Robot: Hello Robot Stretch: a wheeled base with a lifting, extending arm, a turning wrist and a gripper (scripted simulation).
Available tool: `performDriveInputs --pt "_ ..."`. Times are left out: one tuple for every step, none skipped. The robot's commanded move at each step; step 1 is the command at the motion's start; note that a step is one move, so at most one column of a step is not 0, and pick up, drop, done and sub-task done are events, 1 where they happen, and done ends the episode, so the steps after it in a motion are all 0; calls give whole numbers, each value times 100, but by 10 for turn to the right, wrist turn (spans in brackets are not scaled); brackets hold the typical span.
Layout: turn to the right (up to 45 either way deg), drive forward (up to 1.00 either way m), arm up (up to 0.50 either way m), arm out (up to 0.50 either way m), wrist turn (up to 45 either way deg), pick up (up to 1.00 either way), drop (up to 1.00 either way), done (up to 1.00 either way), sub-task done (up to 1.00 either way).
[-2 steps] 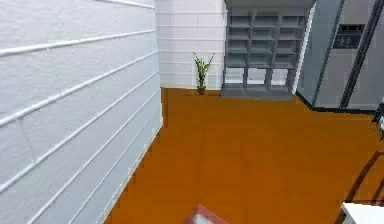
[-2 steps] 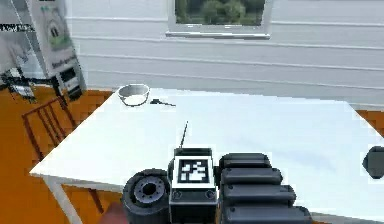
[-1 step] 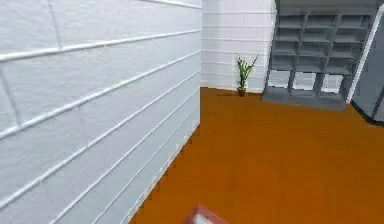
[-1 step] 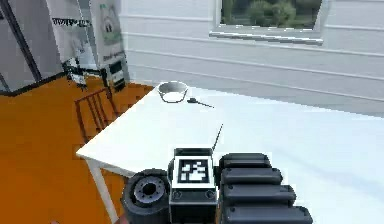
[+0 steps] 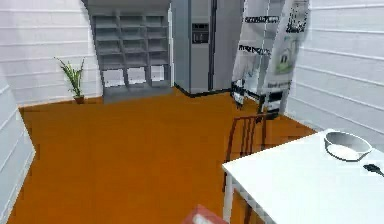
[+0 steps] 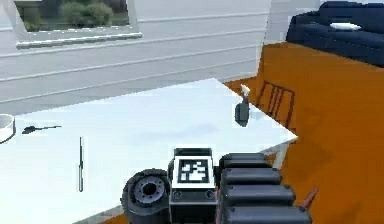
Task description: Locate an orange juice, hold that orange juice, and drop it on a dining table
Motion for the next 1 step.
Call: performDriveInputs --pt "450 0 0 0 0 0 0 0 0"
